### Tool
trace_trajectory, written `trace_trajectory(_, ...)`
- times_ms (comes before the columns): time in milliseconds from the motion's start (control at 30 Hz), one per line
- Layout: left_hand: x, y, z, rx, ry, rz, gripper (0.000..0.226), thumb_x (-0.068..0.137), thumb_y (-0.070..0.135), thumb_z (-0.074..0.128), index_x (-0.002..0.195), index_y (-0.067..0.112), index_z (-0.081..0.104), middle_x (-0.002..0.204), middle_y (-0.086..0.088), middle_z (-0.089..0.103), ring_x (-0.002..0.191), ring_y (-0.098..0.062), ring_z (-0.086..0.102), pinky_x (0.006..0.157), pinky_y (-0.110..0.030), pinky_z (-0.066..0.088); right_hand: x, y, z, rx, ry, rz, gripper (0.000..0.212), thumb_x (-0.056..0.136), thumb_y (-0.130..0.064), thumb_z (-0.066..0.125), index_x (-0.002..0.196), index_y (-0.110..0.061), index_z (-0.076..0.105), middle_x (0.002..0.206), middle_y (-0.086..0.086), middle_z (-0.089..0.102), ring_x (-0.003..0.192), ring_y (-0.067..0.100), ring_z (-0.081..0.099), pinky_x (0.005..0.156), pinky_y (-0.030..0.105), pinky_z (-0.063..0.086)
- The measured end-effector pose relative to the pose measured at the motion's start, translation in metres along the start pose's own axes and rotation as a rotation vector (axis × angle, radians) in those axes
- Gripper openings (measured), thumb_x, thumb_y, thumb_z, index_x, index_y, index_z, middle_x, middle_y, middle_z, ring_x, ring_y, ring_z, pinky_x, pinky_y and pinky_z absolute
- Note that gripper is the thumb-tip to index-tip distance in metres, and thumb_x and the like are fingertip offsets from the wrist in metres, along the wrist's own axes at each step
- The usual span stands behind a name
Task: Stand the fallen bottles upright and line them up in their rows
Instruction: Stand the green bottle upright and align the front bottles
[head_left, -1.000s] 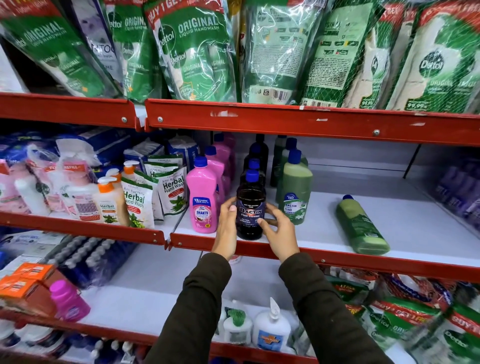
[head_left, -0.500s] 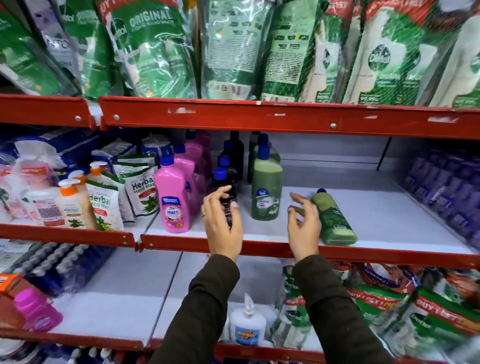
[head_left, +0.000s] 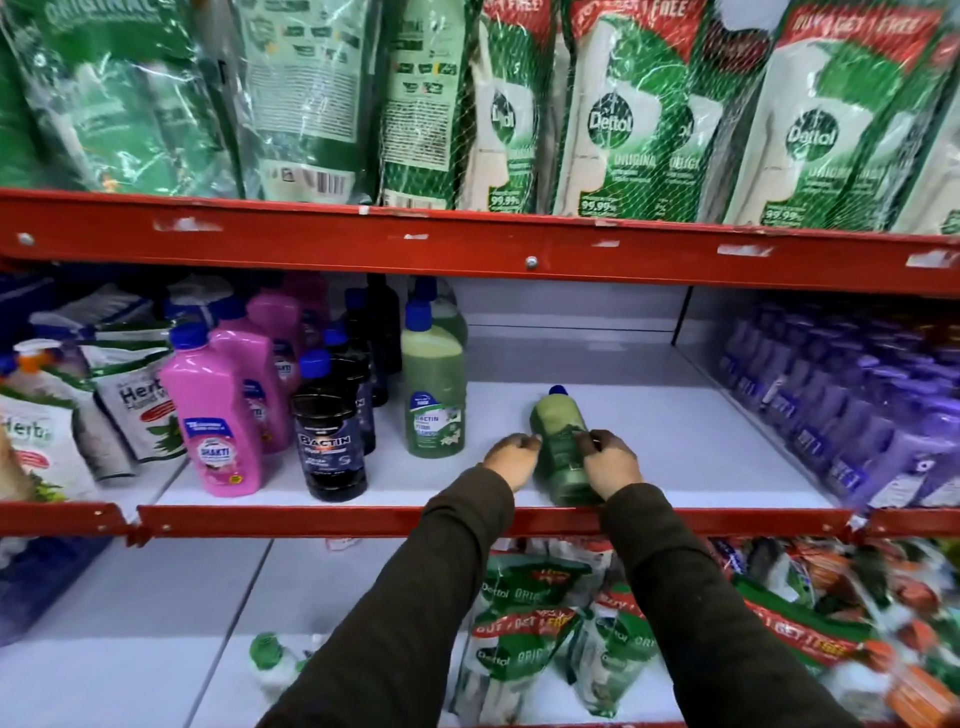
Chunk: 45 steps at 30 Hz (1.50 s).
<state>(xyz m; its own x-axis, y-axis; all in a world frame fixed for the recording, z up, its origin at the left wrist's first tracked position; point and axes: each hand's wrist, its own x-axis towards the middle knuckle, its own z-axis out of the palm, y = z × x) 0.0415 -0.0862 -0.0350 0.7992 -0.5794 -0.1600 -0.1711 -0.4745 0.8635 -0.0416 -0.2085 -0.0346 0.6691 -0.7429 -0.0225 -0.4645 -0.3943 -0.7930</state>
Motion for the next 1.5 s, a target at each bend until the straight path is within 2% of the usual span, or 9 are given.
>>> trace_trajectory(267, 0.006, 0.004, 0.021, -0.469, 0.233, 0.011, 0.031, 0.097, 0.014, 0.058, 0.127, 0.004, 0.056, 0.132, -0.022, 0.063, 0.122, -0.034, 0.06, 0.109, -0.04, 0.046, -0.006, 0.005, -0.004, 0.55, 0.063, -0.136, 0.045, 0.086, -0.013, 0.074, 0.129, -0.012, 0.061, 0.126, 0.018, 0.065, 0.108, 0.033, 0.064, 0.098, 0.045, 0.053)
trace_trajectory(500, -0.032, -0.001, -0.011, -0.447, 0.335, 0.337, 0.04, 0.093, 0.003, 0.061, 0.129, 0.02, 0.058, 0.12, 0.005, 0.063, 0.097, -0.006, 0.063, 0.076, -0.002, 0.049, -0.048, -0.014, -0.003, 0.679, 0.068, -0.33, 0.068, 0.08, -0.004, 0.079, 0.141, -0.017, 0.051, 0.134, 0.006, 0.061, 0.114, 0.03, 0.065, 0.096, 0.042, 0.056)
trace_trajectory(667, -0.067, -0.027, -0.046, -0.443, 0.439, 0.415, 0.049, 0.092, 0.002, 0.06, 0.138, 0.019, 0.056, 0.12, 0.01, 0.064, 0.102, 0.004, 0.063, 0.087, -0.005, 0.05, -0.075, -0.043, 0.025, 0.701, -0.004, -0.444, 0.075, 0.08, -0.001, 0.078, 0.144, -0.022, 0.045, 0.136, 0.005, 0.058, 0.11, 0.021, 0.064, 0.081, 0.013, 0.055)
trace_trajectory(767, -0.079, -0.049, -0.071, -0.446, 0.493, 0.408, 0.051, 0.093, 0.004, 0.061, 0.141, 0.02, 0.053, 0.13, -0.004, 0.065, 0.113, -0.01, 0.066, 0.1, -0.025, 0.053, -0.09, -0.059, 0.051, 0.721, -0.063, -0.471, 0.076, 0.08, 0.0, 0.078, 0.144, -0.024, 0.045, 0.137, 0.0, 0.056, 0.114, 0.017, 0.062, 0.085, 0.016, 0.056)
trace_trajectory(867, -0.09, -0.068, -0.091, -0.448, 0.522, 0.411, 0.051, 0.094, 0.001, 0.059, 0.141, 0.019, 0.053, 0.134, -0.006, 0.063, 0.112, 0.006, 0.063, 0.099, -0.019, 0.053, -0.103, -0.07, 0.078, 0.724, -0.082, -0.496, 0.074, 0.08, -0.001, 0.078, 0.141, -0.03, 0.048, 0.136, -0.005, 0.055, 0.11, 0.006, 0.064, 0.085, 0.019, 0.057)
trace_trajectory(1000, -0.095, -0.079, -0.104, -0.443, 0.491, 0.427, 0.048, 0.096, 0.001, 0.054, 0.143, 0.013, 0.048, 0.132, -0.005, 0.063, 0.123, -0.017, 0.062, 0.106, -0.034, 0.052, -0.109, -0.075, 0.097, 0.733, -0.067, -0.516, 0.069, 0.079, -0.003, 0.079, 0.129, -0.039, 0.048, 0.124, -0.023, 0.058, 0.11, 0.008, 0.064, 0.088, 0.024, 0.058)
trace_trajectory(1133, -0.098, -0.079, -0.104, -0.411, 0.496, 0.455, 0.036, 0.103, 0.01, 0.046, 0.138, 0.012, 0.051, 0.134, -0.003, 0.062, 0.123, -0.012, 0.06, 0.108, -0.029, 0.048, -0.109, -0.07, 0.101, 0.744, -0.027, -0.493, 0.053, 0.082, -0.005, 0.076, 0.109, -0.043, 0.05, 0.117, -0.029, 0.061, 0.11, 0.007, 0.068, 0.09, 0.019, 0.056)
trace_trajectory(1333, -0.092, -0.075, -0.09, -0.429, 0.5, 0.402, 0.014, 0.103, 0.016, 0.045, 0.112, 0.013, 0.055, 0.112, -0.007, 0.064, 0.104, -0.022, 0.062, 0.101, -0.053, 0.049, -0.109, -0.062, 0.104, 0.681, -0.03, -0.501, 0.045, 0.097, -0.002, 0.052, 0.135, -0.024, 0.056, 0.135, -0.011, 0.06, 0.123, 0.009, 0.062, 0.106, 0.031, 0.051)
trace_trajectory(1500, -0.09, -0.073, -0.092, -0.44, 0.359, 0.38, 0.051, 0.104, 0.014, 0.042, 0.153, 0.025, 0.028, 0.152, 0.004, 0.036, 0.147, -0.015, 0.033, 0.125, -0.038, 0.025, -0.111, -0.065, 0.099, 0.592, -0.15, -0.486, 0.056, 0.09, -0.01, 0.062, 0.137, -0.035, 0.05, 0.122, -0.006, 0.049, 0.122, 0.009, 0.056, 0.103, 0.023, 0.05)
